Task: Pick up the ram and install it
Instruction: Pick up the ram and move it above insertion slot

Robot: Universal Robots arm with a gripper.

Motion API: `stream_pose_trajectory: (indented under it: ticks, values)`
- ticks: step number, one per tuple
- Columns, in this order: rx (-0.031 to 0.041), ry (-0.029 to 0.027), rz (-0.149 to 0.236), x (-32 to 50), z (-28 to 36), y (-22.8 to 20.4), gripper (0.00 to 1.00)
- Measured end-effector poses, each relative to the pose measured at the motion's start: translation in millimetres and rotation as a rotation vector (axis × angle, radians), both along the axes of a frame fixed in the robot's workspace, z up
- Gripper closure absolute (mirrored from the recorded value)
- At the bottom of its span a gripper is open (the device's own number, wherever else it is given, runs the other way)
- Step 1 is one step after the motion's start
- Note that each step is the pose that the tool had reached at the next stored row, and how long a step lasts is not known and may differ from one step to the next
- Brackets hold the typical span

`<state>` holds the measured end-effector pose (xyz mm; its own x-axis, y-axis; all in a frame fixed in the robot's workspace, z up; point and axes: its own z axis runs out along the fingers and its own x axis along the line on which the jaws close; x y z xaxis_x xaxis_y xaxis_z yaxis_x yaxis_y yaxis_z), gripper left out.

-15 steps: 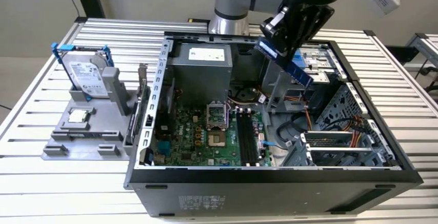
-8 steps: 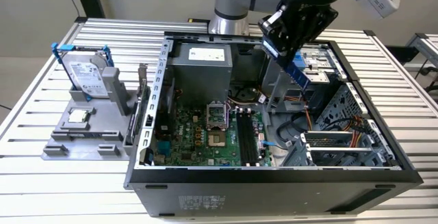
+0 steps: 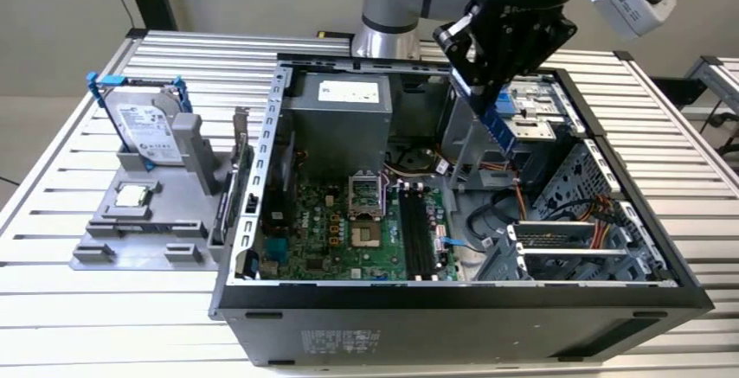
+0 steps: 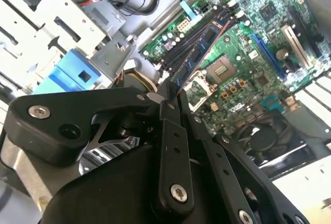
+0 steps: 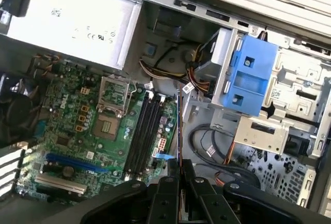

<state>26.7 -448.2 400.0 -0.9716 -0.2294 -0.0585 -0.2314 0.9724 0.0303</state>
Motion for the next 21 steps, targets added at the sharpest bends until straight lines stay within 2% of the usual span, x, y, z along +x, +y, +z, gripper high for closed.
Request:
stream_pose_trajectory:
  ticks: [8, 13, 21]
  values:
    - [0.0000, 0.0000, -0.142, 0.0, 0.0, 0.0, 1.00]
    - [-0.0001, 0.0001, -0.215, 0.0, 0.0, 0.0, 1.00]
    - [-0.0023, -0.0002, -0.216, 0.0, -2.4, 0.0, 1.00]
